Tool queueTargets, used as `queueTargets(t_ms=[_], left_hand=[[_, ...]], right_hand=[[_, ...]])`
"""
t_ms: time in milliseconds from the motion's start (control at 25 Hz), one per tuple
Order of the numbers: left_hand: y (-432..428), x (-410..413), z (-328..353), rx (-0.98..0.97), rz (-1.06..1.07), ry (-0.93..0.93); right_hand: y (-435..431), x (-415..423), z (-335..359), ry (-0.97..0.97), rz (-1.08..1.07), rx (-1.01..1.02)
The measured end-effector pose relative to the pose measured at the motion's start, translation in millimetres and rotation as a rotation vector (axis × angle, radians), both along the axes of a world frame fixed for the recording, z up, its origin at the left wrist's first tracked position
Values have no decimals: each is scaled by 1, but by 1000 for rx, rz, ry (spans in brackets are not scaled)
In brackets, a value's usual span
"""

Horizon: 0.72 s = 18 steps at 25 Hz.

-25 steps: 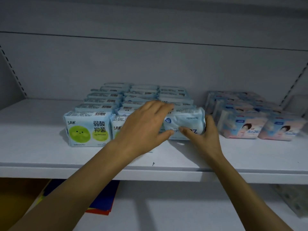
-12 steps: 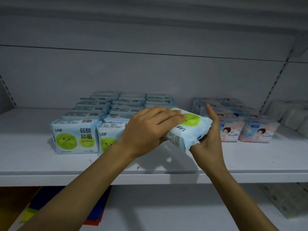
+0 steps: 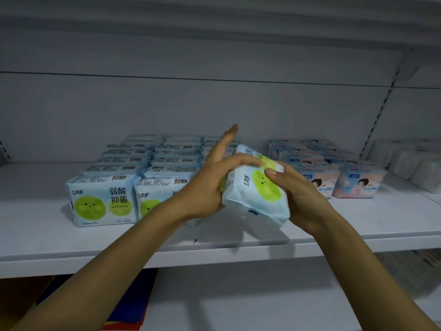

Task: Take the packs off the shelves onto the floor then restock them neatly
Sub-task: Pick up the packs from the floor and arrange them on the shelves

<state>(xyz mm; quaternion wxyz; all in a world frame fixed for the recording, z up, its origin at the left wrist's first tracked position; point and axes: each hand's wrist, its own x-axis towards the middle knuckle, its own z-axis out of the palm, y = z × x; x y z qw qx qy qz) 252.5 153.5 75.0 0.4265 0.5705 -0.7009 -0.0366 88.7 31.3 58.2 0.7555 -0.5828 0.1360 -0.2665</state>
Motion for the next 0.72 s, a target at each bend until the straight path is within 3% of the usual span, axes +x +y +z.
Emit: queueTargets(t_ms=[160, 280, 360, 560, 640, 720], left_hand=[[3, 23, 9, 30, 282, 139], [2, 29, 7, 70, 463, -182], [-1, 32, -1, 217, 526, -425], [-8, 37, -14, 312, 579, -587], [-11, 39, -16, 305, 602, -580], [-12, 41, -19, 279, 620, -609]], right_hand=[[-10, 17, -18, -110, -376, 58], [-18, 29, -46, 238, -501, -327], [-22, 33, -58, 410, -527, -591], [-18, 46, -53, 525, -400, -927], [-19, 47, -49, 488, -358, -857], [-27, 47, -43, 353, -441, -607]])
